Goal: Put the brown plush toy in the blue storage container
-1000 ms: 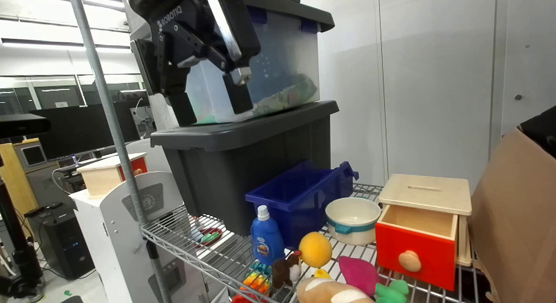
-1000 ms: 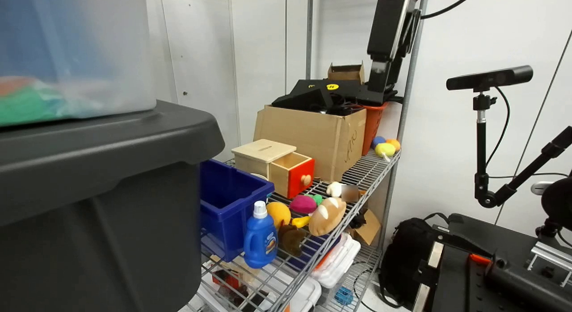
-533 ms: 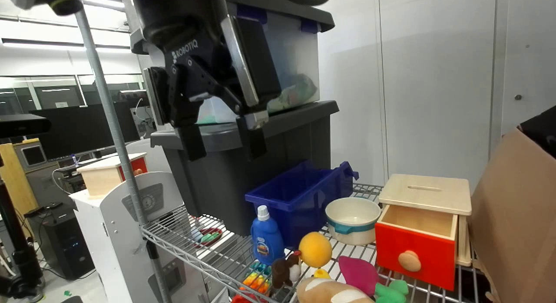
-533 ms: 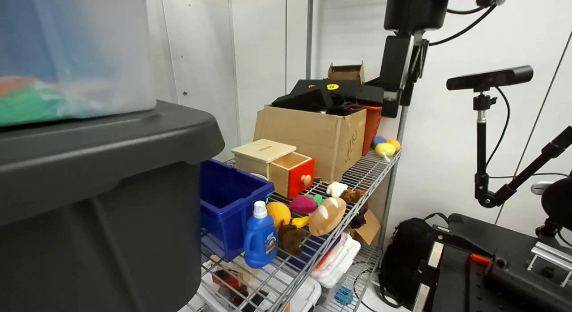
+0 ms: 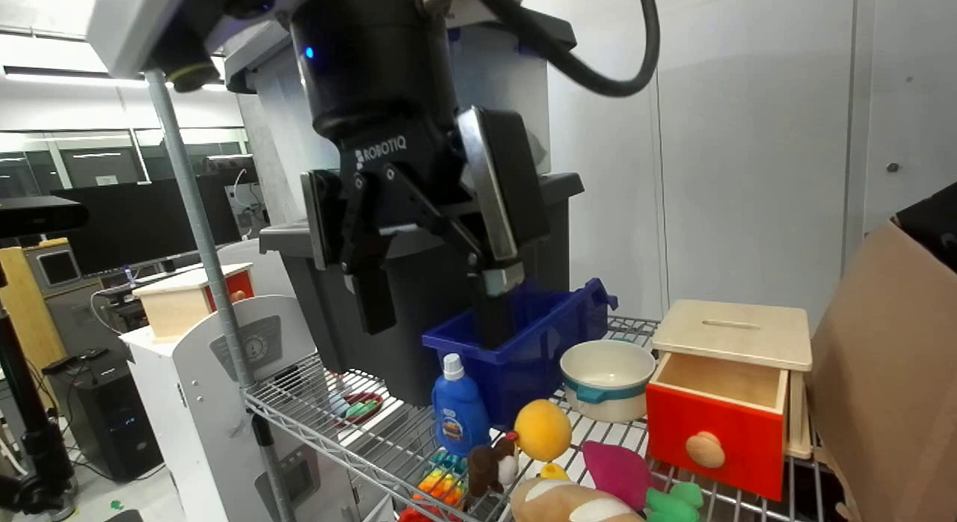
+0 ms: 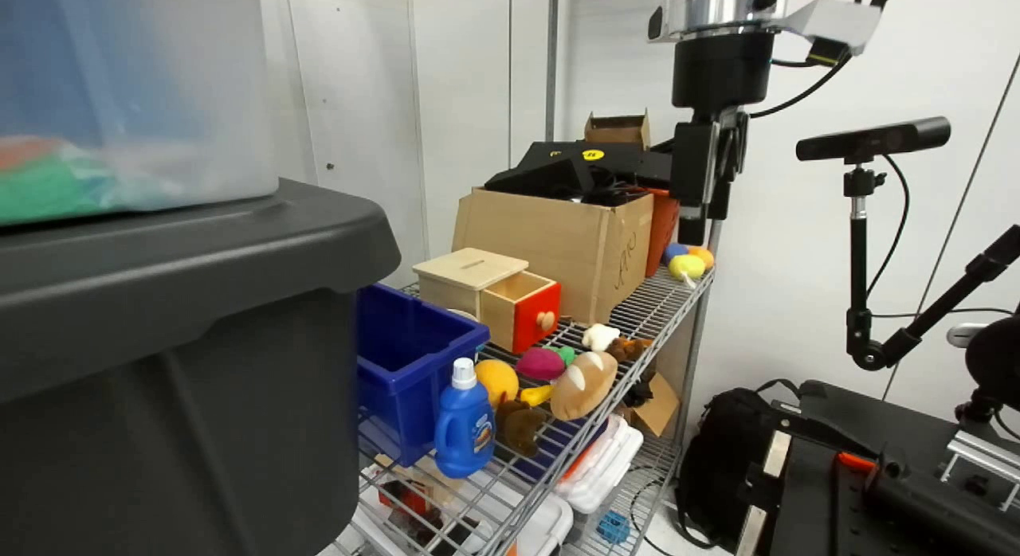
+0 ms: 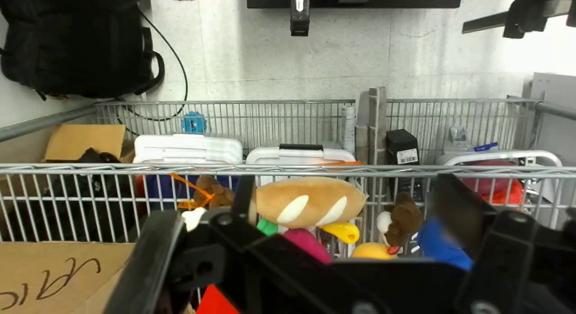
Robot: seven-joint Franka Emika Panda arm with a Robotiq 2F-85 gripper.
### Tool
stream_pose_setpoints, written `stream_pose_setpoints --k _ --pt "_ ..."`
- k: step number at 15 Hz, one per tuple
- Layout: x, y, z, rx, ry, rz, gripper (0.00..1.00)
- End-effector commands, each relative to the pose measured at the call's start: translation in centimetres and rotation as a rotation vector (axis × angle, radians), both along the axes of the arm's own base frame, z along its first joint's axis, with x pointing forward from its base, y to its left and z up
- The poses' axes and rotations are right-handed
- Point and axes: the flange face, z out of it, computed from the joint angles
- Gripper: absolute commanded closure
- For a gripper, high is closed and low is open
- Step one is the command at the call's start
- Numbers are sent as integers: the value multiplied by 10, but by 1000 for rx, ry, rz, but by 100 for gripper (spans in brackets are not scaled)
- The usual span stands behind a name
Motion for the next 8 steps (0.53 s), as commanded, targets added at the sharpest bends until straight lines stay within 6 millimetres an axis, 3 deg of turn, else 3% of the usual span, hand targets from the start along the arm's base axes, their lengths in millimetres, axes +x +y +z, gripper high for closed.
stream_pose_setpoints --k 1,8 --pt "23 -7 -11 -49 36 35 0" --pt "40 0 -15 -88 42 79 0"
